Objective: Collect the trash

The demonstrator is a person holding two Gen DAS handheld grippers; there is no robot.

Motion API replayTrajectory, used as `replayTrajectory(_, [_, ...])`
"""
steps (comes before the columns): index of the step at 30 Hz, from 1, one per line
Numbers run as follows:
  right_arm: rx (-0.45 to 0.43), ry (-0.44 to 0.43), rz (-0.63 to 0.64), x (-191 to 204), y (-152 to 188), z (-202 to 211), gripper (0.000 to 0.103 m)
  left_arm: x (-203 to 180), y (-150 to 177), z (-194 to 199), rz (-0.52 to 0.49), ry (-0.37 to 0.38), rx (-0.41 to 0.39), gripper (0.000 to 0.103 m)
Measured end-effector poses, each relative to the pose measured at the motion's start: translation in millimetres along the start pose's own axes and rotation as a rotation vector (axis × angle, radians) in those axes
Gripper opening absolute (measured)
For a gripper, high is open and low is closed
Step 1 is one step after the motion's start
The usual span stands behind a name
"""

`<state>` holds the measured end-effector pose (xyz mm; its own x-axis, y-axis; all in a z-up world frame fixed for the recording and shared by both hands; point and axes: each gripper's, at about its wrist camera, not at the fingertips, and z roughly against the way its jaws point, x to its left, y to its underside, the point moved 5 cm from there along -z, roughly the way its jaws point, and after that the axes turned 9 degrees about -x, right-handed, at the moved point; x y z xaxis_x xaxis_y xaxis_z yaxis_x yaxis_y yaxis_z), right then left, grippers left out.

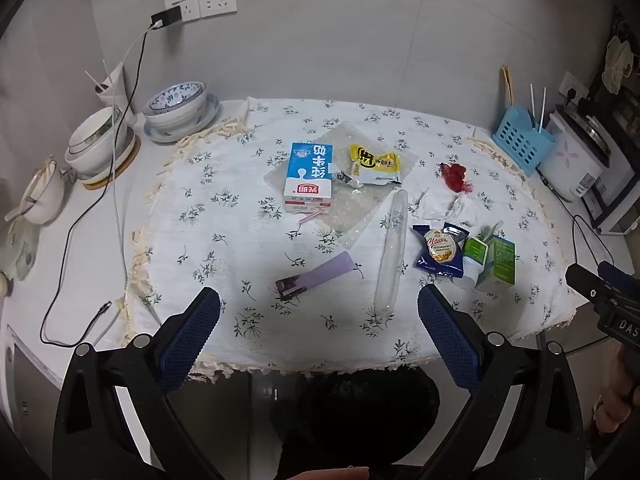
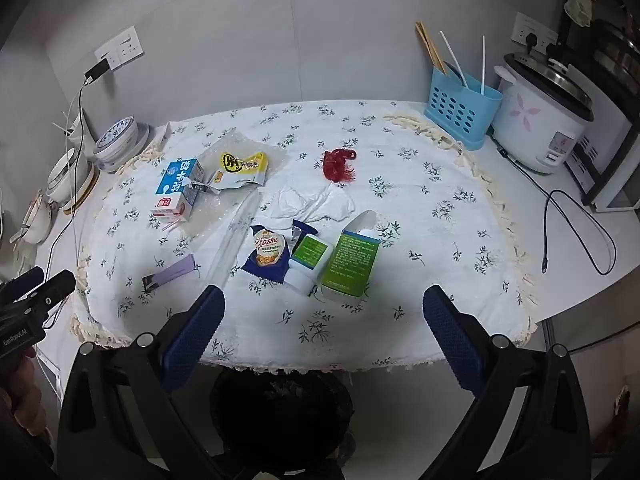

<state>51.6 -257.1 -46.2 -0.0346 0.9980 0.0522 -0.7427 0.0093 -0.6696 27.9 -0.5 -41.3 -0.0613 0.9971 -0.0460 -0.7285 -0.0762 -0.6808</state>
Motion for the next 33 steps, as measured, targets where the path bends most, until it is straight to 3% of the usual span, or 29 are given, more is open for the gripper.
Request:
replayTrajectory(11, [0.012,0.003,-0.010,-1.6,-1.5,0.0,0.095,-10.5,4.8,3.9,0.016,-0.016,0.004,0.097])
replayTrajectory(13, [0.011,0.008,-0.009,-1.2,-0.2,-0.7,0.095,-3.3,3.3,-2.1,0.011,0.020,0.019,0.097])
replayTrajectory(33, [0.026,0.018,-0.002,-1.1,1.7,-5.8,0.095,-2.9,5.4,-7.9,-0.002,0.023,0.044,0.097])
